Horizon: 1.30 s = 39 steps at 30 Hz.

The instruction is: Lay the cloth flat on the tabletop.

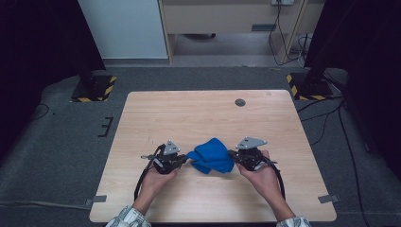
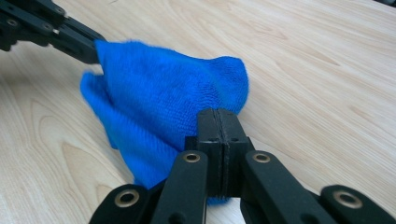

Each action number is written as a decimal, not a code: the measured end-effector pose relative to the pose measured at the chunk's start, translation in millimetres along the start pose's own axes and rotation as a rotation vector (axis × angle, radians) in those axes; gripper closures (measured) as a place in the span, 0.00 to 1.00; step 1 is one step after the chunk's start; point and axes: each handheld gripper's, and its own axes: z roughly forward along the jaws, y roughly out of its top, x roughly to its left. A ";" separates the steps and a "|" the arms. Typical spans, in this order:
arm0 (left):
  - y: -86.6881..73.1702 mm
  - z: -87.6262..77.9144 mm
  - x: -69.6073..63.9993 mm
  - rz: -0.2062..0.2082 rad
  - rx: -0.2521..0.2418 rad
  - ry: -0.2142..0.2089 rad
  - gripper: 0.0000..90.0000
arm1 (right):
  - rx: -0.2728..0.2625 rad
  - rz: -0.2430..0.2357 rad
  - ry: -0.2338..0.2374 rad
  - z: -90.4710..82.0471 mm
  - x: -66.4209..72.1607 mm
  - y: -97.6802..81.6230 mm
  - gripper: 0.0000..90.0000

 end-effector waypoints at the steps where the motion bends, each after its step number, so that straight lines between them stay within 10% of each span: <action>1: 0.1 -0.3 0.5 -0.003 -0.001 0.002 0.92 | 0.002 0.003 -0.003 -1.3 -1.8 -1.2 1.00; 18: -2.8 5.1 2.7 0.001 0.053 0.017 0.91 | 0.068 0.084 -0.033 -2.0 -23.3 -32.7 1.00; 30: -2.4 -16.9 1.6 -0.019 -0.091 0.098 0.55 | 0.055 0.095 -0.008 -1.2 -19.0 -35.6 0.79; 39: -1.0 -9.8 -0.1 0.015 -0.084 0.071 0.36 | 0.020 0.096 0.001 -2.8 -16.0 -26.4 0.61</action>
